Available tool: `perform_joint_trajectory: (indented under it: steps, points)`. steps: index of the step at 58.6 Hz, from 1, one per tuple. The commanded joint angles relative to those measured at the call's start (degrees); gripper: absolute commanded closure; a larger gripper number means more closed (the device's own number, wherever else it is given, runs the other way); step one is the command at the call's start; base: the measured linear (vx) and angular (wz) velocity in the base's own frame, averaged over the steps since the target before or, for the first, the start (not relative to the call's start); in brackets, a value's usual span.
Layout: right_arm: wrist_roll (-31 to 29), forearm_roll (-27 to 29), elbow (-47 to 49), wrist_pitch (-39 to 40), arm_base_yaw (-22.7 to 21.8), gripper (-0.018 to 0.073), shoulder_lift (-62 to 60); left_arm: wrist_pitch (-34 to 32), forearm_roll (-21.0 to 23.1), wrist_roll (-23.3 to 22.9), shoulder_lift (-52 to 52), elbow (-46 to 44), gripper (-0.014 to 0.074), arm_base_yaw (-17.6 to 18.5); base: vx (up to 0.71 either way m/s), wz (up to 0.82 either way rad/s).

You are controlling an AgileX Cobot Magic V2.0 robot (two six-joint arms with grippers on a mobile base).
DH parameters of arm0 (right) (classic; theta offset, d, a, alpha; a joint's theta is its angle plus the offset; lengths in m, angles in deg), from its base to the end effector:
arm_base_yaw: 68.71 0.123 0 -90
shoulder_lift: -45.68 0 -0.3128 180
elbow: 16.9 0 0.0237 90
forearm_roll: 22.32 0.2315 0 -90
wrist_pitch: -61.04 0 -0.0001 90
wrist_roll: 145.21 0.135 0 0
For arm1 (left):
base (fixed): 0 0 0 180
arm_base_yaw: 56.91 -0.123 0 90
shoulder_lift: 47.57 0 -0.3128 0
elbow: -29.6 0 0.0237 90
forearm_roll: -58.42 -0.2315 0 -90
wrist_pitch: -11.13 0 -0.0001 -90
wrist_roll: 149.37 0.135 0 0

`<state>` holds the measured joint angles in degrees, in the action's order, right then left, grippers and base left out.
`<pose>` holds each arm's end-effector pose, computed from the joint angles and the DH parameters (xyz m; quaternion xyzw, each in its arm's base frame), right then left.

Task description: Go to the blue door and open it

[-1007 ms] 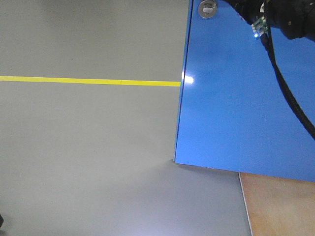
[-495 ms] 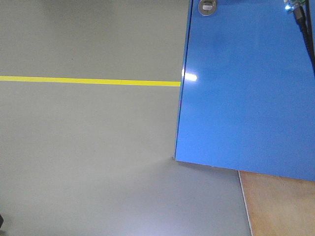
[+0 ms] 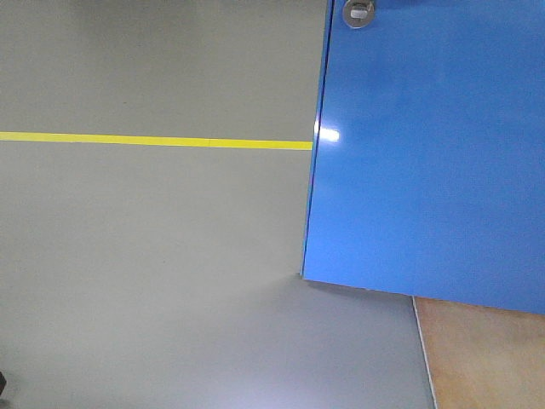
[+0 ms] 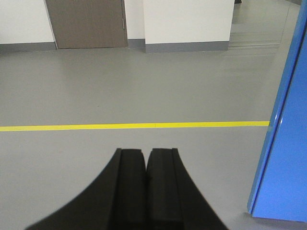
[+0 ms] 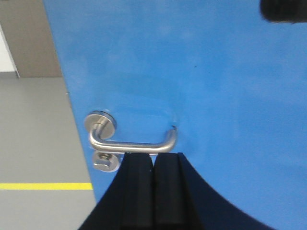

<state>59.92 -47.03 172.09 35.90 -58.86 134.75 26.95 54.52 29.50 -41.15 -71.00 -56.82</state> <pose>0.3472 0.0359 0.4686 0.0054 0.7824 -0.0028 0.6228 0.0505 0.0024 0.1712 0.0125 0.7749 0.0211 0.6317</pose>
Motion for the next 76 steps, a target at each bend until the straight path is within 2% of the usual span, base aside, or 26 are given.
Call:
perform_joint_trajectory:
  steps: [1,6,13,17,28,35,48,56,60,66,73,74,76]
  points:
    - [-4.80,-2.57,1.84,0.84,1.07,0.0547,-5.30,-4.83,0.12,-0.39,-0.66,-1.49,0.0524,0.37,0.00,0.00]
    - [-7.30,-3.51,1.84,-1.21,2.56,0.0547,-7.94,-4.83,0.12,-0.39,-0.66,-1.49,0.0524,0.37,0.00,0.00]
    - [-6.08,-1.95,1.35,-2.41,2.72,0.0547,-11.92,-4.83,0.12,-0.39,-0.66,-1.49,0.0524,0.37,0.00,0.00]
    - [-5.25,-0.96,-1.74,0.00,2.72,0.0547,-15.17,-4.83,0.12,-0.39,-0.66,-1.49,0.0524,0.37,0.00,0.00]
    - [-1.04,-0.91,-19.70,11.77,2.72,0.0547,-29.72,-4.83,0.12,-0.39,-0.66,-1.49,0.0524,0.37,0.00,0.00]
    - [1.03,-0.91,-32.46,14.48,2.67,0.0547,-41.03,-4.83,0.12,-0.39,-0.66,-1.49,0.0524,0.37,0.00,0.00]
    - [5.44,-0.10,-56.03,8.99,2.63,0.0547,-68.23,-4.83,0.12,-0.39,-0.66,-1.49,0.0524,0.37,0.00,0.00]
    - [5.71,2.26,-64.70,2.87,2.63,0.0547,-81.76,-4.83,0.12,-0.39,-0.66,-1.49,0.0524,0.37,0.00,0.00]
    - [4.98,3.59,-67.58,0.23,2.63,0.0547,-83.58,-4.92,0.12,-0.39,-0.66,-1.49,0.0524,0.37,0.00,0.00]
    - [-1.76,9.38,-70.02,1.39,2.63,0.0547,-81.59,-4.88,0.12,-0.39,-0.68,-1.52,0.0524,0.37,0.00,0.00]
    - [-17.87,22.37,-73.29,9.07,2.63,0.0547,-80.68,-4.88,0.12,-0.39,-0.68,-1.49,0.0524,0.37,0.00,0.00]
    - [-22.37,25.03,-74.04,10.07,2.63,0.0547,-80.63,-4.88,0.12,-0.39,-0.68,-1.49,0.0524,0.37,0.00,0.00]
    - [-26.85,28.40,-75.08,11.56,2.63,0.0547,-80.62,-4.88,0.12,-0.39,-0.68,-1.49,0.0524,0.37,0.00,0.00]
